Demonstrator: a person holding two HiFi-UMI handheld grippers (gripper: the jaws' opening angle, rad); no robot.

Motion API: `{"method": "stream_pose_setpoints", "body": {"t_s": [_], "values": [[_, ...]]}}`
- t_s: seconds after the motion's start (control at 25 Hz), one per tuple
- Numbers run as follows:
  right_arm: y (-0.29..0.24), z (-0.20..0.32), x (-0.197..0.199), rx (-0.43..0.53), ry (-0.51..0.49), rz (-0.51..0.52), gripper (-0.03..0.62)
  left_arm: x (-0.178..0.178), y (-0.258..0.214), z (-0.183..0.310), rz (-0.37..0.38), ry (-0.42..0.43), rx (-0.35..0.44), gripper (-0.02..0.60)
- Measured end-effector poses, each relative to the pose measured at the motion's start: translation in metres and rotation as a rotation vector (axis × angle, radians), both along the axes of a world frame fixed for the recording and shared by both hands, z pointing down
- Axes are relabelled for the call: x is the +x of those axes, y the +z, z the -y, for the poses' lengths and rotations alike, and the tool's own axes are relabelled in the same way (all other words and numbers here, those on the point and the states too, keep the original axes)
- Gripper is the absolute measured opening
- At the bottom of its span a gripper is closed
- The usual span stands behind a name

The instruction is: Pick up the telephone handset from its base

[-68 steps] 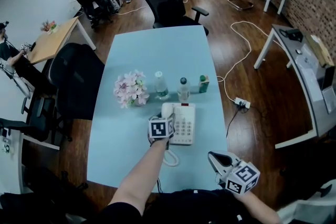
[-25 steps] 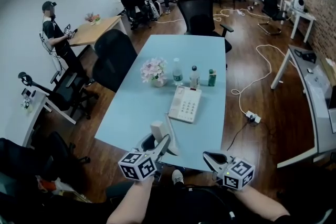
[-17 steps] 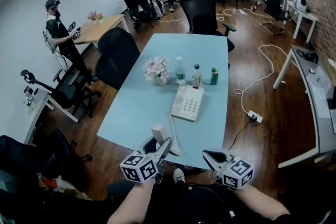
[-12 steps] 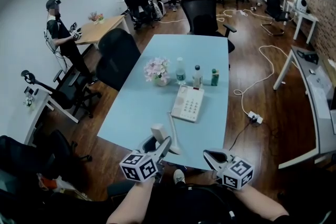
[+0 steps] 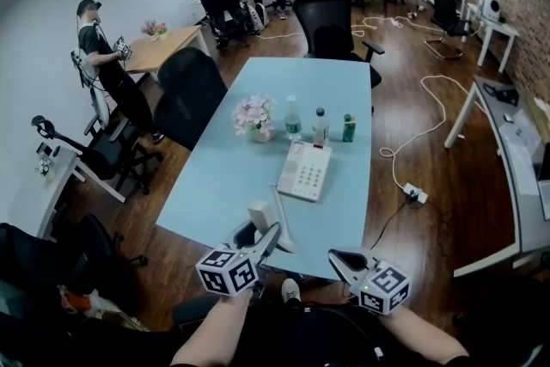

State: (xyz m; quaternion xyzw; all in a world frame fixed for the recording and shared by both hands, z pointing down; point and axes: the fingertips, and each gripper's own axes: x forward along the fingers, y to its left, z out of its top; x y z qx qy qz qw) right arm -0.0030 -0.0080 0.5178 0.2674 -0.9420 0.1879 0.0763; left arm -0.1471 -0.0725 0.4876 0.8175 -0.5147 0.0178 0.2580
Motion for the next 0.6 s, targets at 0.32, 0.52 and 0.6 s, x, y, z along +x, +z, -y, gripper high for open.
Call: {"method": "stream_pose_setpoints", "body": {"t_s": [0.32, 0.52, 0.6], "values": [[-0.0016, -0.0008, 0.0003, 0.007, 0.001, -0.004, 0.012, -0.0009, 0.0008, 0.0008, 0.007, -0.002, -0.005, 0.233], [-0.0016, 0.0, 0.0026, 0.007, 0.004, -0.006, 0.012, 0.0003, 0.0039, 0.0027, 0.008, -0.001, -0.01, 0.233], [-0.0009, 0.0001, 0.0038, 0.005, 0.004, -0.006, 0.012, 0.0021, 0.0049, 0.0034, 0.007, 0.002, -0.013, 0.234]]}}
